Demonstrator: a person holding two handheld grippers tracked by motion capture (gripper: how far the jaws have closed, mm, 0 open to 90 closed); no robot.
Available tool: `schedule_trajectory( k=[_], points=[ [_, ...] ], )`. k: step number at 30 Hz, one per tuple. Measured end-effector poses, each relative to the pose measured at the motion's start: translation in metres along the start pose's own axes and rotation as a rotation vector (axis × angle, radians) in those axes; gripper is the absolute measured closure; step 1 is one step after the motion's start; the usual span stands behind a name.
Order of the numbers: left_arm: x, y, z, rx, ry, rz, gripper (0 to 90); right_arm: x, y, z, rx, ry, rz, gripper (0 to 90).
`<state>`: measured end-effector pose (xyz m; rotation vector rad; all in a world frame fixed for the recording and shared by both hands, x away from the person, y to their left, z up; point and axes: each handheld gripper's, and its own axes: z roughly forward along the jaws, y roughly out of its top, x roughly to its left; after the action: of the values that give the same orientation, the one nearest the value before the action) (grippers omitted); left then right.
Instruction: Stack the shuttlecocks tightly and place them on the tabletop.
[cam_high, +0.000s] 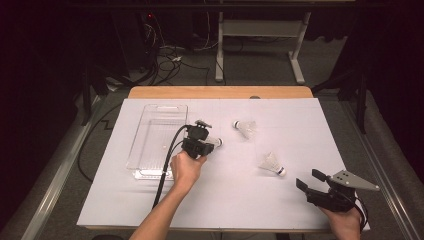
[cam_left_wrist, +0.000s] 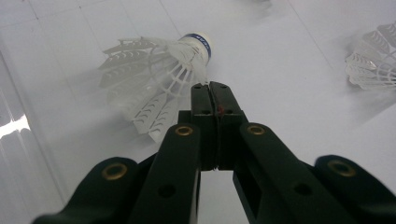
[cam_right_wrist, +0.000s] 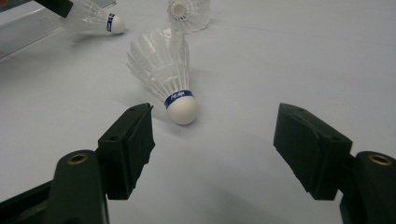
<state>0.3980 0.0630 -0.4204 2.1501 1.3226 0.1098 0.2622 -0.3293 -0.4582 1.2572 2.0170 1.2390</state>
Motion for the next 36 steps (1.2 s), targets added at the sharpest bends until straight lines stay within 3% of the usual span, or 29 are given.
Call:
schedule_trajectory(
  k=[27, 33, 36],
  points=[
    [-0.001, -0.003, -0.021, 0.008, -0.018, 0.066, 89.5, 0.000, 0.000, 0.000, 0.000, -0.003, 0.000, 29.0],
    [0.000, -0.004, -0.024, 0.017, -0.011, 0.071, 89.5, 0.000, 0.000, 0.000, -0.001, -0.003, -0.001, 29.0],
    [-0.003, -0.002, -0.025, 0.033, 0.015, 0.096, 89.5, 0.000, 0.000, 0.000, -0.001, -0.003, -0.001, 29.0]
  ],
)
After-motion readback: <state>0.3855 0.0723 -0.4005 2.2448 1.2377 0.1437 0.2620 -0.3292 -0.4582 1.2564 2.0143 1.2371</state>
